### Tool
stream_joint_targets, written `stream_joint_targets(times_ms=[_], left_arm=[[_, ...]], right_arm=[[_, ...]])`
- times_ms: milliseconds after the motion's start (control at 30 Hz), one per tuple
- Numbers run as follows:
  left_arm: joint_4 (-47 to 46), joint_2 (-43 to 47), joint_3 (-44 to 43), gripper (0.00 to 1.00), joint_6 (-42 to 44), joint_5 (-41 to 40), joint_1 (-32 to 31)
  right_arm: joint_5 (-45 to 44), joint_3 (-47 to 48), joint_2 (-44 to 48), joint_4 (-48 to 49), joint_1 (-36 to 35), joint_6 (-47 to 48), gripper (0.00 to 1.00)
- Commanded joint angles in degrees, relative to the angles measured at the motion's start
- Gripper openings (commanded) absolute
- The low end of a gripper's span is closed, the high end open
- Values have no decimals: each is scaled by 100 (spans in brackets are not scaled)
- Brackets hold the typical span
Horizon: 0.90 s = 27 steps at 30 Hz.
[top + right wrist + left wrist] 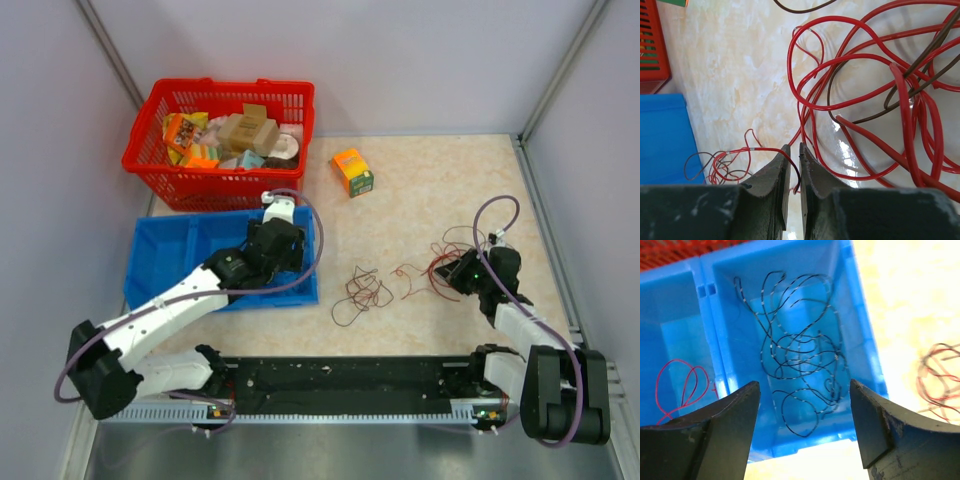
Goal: Untangle the cables
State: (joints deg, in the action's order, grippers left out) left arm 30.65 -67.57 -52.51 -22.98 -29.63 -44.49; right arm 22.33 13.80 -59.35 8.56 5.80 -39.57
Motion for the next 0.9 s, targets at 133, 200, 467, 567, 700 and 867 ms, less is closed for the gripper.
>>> stream_joint_targets(times_ms=[133,200,467,567,700,867], left_arm=[[-1761,1167,-49,62,145,1989,-596],[-2621,914,144,77,92,2932,-640],[-4488,-756,-558,82,127,5132,-991],[-4823,-977,-734,84,206,5528,-1114],[-4727,-1196,-962,87,198,5468,-1211],[-4665,-1434,-1077,88,22,5248,-1255]], right_arm=[[245,175,572,-370,-87,143,0],[281,359,1046,-844,-254,125,0],[912,1299,2911,-2718,-484,81,0],[1737,1660,2973,-2780,-484,-68,0],[2337,2169,3035,-2754,-492,-428,0],[2898,2180,3070,-1923,-519,-1454,0]])
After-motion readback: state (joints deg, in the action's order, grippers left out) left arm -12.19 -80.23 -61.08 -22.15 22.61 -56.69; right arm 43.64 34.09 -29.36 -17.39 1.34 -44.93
